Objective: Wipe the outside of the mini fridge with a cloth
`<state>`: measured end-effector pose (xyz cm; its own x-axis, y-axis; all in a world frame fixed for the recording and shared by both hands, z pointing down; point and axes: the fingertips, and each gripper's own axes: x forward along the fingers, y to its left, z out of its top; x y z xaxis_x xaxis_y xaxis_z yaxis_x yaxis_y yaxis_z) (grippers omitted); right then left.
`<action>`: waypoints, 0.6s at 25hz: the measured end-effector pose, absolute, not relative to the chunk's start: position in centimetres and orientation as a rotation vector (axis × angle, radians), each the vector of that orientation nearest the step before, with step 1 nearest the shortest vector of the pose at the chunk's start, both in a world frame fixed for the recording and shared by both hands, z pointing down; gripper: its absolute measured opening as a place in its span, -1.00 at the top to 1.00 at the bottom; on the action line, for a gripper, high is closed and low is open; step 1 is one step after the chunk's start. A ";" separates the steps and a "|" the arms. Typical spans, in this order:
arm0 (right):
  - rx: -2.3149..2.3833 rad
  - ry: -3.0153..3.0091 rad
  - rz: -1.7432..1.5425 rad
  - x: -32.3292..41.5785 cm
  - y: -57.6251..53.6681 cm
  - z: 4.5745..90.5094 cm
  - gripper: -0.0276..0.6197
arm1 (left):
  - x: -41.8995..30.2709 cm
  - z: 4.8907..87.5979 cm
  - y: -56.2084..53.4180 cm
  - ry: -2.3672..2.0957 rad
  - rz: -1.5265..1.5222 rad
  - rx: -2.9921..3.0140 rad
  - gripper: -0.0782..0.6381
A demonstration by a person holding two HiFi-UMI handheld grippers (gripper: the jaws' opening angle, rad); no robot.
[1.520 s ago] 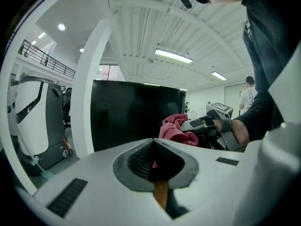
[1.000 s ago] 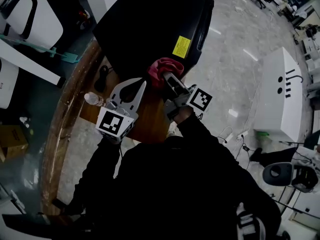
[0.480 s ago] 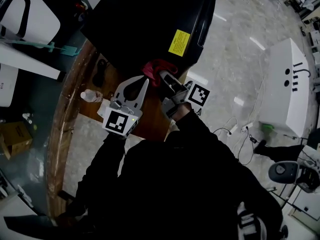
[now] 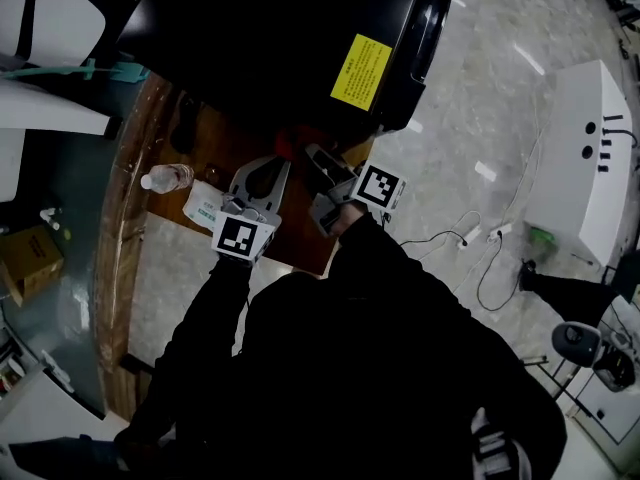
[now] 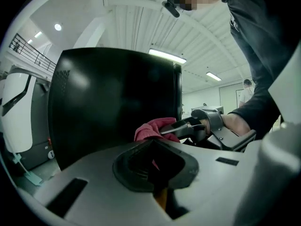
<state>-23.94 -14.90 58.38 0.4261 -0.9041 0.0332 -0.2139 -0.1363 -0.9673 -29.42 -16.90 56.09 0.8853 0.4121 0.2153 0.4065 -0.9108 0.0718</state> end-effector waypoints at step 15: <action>-1.699 0.757 -1.131 -23.8 -14.0 78.8 0.66 | -28.2 74.0 -16.3 0.560 0.807 2.817 0.78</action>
